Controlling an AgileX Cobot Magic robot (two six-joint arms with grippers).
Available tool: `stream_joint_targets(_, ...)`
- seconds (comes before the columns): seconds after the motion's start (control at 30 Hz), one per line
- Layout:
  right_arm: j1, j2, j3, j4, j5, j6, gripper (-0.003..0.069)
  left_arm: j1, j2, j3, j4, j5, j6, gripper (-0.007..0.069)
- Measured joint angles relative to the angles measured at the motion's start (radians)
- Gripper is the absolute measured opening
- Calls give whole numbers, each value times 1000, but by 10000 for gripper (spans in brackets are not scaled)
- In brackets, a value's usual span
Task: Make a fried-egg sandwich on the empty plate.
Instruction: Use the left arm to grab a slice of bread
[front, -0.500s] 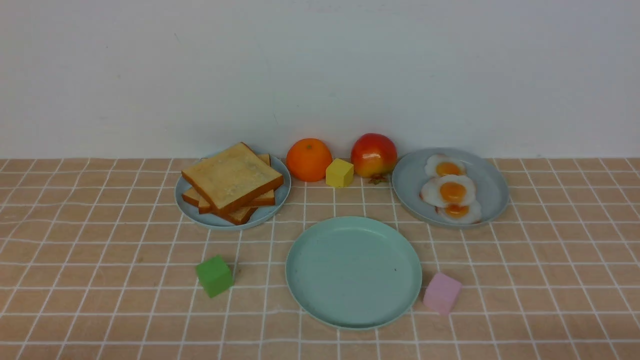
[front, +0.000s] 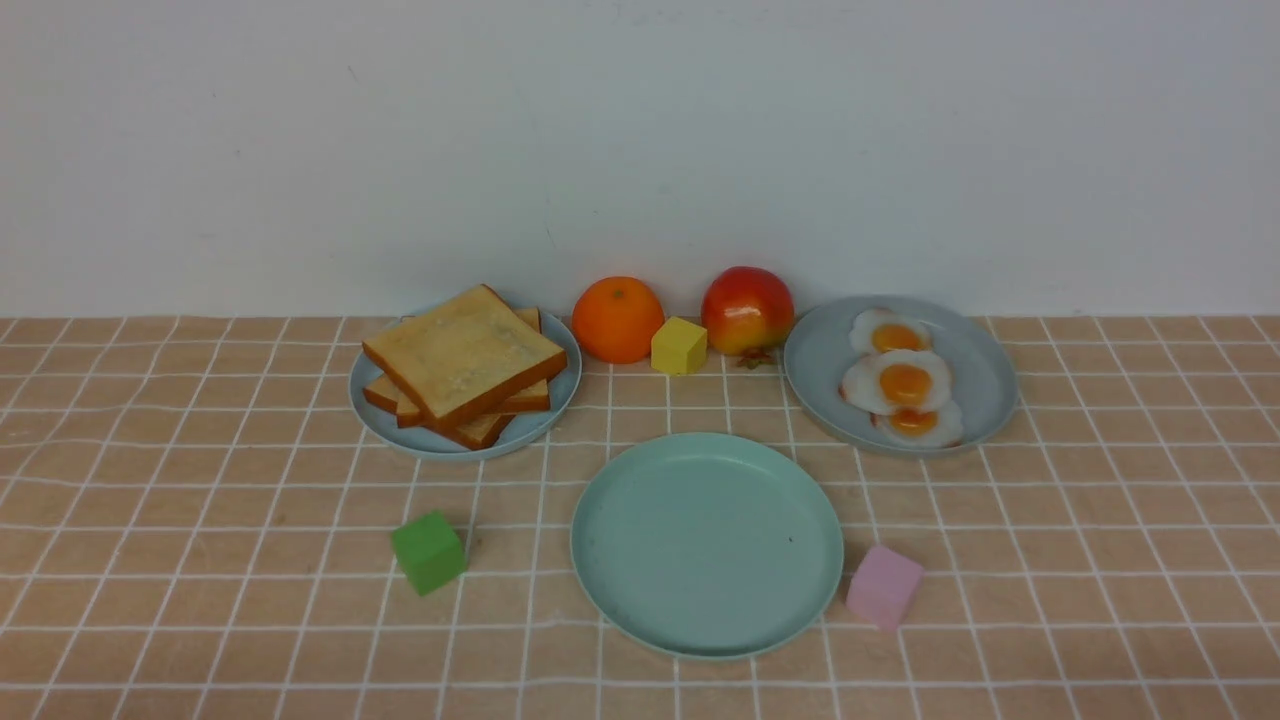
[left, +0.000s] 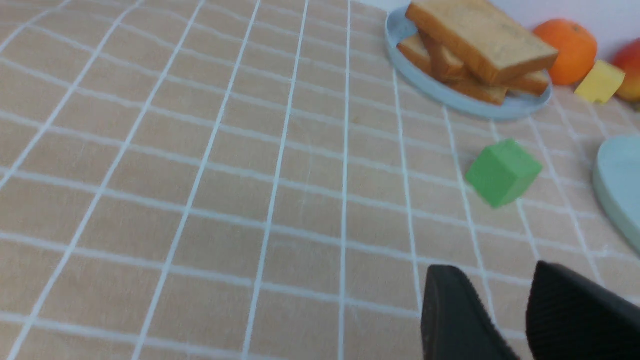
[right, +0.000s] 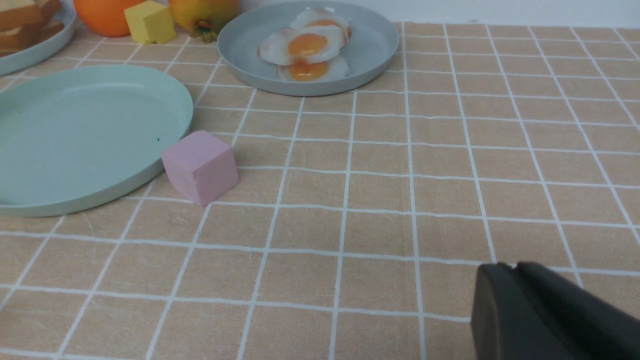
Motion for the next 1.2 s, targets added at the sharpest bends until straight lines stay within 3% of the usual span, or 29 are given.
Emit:
stream_joint_targets(0.1,0,0,0,0,0,0,52,0,0,0,-93,-86,-50,238)
stream_joint_targets(0.27,0,0,0,0,0,0,52,0,0,0,-386,-260,-193,238)
stream_joint_targets(0.43,0,0,0,0,0,0,52,0,0,-23,-539,-338,-220,238)
stream_joint_targets(0.53,0,0,0,0,0,0,52,0,9,-100,-502,-268,-172,230)
stream_joint_targets(0.7,0,0,0,0,0,0,52,0,183,-361,-407,-29,23,137)
stream_joint_targets(0.73,0,0,0,0,0,0,52,0,281,-456,-398,101,118,88)
stream_joint_targets(0.9,0,0,0,10,-14,4,55,-75,561,-679,-389,383,309,-10)
stream_joint_targets(1.03,0,0,7,181,-103,96,59,-197,765,-799,-355,517,351,-13)
stream_joint_targets(1.2,0,0,7,385,-260,185,59,-250,952,-876,-313,474,359,-13)
